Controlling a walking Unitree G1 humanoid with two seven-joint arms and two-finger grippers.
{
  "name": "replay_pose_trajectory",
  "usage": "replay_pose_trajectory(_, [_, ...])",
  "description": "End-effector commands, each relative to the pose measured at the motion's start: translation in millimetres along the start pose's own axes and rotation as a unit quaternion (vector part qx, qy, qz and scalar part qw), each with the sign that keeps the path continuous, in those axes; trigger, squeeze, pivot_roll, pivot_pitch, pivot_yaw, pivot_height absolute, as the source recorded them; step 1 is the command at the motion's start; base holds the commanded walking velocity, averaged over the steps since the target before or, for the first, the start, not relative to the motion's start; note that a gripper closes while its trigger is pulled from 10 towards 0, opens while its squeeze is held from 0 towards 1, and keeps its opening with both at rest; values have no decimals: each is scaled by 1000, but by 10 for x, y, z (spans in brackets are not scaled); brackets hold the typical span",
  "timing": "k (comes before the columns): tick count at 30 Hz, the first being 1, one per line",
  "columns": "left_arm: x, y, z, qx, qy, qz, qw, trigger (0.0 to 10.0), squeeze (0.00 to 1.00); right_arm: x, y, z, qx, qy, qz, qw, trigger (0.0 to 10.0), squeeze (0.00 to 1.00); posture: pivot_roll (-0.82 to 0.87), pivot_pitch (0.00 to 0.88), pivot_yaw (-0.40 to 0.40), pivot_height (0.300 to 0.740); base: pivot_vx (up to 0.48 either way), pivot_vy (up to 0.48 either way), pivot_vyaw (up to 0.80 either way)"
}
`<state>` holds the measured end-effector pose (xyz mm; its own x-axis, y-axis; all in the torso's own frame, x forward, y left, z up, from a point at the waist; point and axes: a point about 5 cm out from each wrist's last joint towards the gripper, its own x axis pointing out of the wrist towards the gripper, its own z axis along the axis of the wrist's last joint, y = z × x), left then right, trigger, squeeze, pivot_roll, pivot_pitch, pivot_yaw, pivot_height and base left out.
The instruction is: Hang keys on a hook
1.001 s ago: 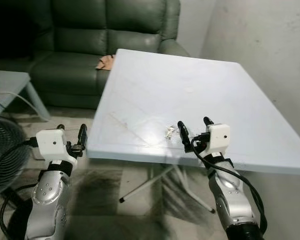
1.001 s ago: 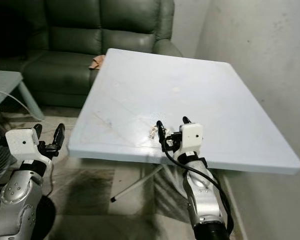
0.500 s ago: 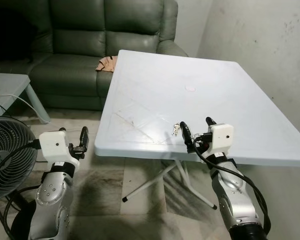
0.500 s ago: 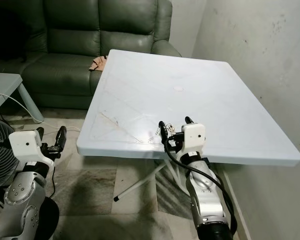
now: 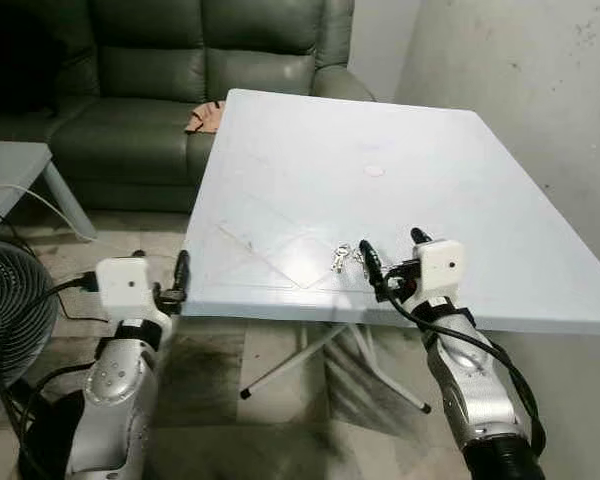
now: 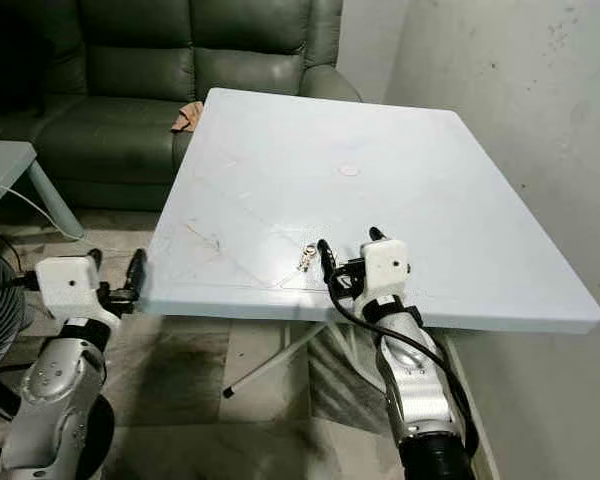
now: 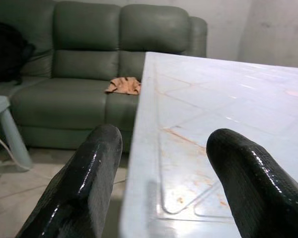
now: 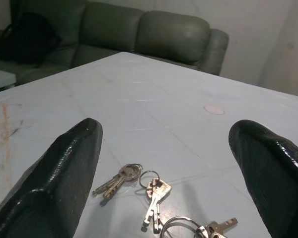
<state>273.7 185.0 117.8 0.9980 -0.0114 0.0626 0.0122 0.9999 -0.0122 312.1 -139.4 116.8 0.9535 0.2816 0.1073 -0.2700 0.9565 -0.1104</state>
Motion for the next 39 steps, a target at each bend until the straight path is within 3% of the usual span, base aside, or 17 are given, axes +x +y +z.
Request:
replay_pose_trajectory(1, [32, -53, -16, 4, 5, -12, 1000, 10000, 0, 57, -14, 35, -12, 0, 10, 1000, 10000, 0, -105, 0, -71, 724, 0, 0, 0])
replay_pose_trajectory(2, [56, -123, -9, 5, 3, -29, 1000, 10000, 0, 101, -18, 49, -16, 2, 21, 1000, 10000, 0, -105, 0, -71, 724, 0, 0, 0])
replay_pose_trajectory(6, [106, -164, 12, 7, 0, -33, 999, 10000, 0, 167, -25, 71, -11, 8, 35, 999, 10000, 0, -98, 7, -78, 724, 0, 0, 0])
replay_pose_trajectory(9, [195, -180, 78, -28, -4, -19, 999, 10000, 0, 333, -55, 157, -23, 11, 53, 998, 10000, 0, -88, 33, -87, 724, 0, 0, 0])
replay_pose_trajectory(11, [172, -188, 85, -25, -5, -21, 999, 10000, 0, 361, -58, 181, -25, 8, 58, 998, 10000, 0, -79, 53, -96, 724, 0, 0, 0])
replay_pose_trajectory(14, [75, -231, 72, 10, -5, -43, 999, 10000, 0, 408, -37, 212, -24, 7, 74, 997, 10000, 0, -68, 79, -109, 724, 0, 0, 0])
replay_pose_trajectory(20, [22, -258, 87, 15, -3, -57, 998, 10000, 0, 457, -8, 231, -25, 10, 91, 996, 10000, 0, -54, 105, -120, 724, 0, 0, 0])
replay_pose_trajectory(27, [-83, -315, 90, 20, 10, -74, 997, 10000, 0, 633, 27, 344, -23, 6, 131, 991, 10000, 0, -23, 151, -141, 724, 0, 0, 0])
replay_pose_trajectory(31, [-133, -417, 80, 40, 15, -109, 993, 10000, 0, 703, 63, 397, -25, 2, 145, 989, 10000, 0, -10, 160, -144, 724, 0, 0, 0])
replay_pose_trajectory(39, [-183, -615, 94, 34, 18, -160, 986, 10000, 0, 751, 114, 430, -18, -1, 170, 985, 10000, 0, 7, 175, -149, 724, 0, 0, 0])
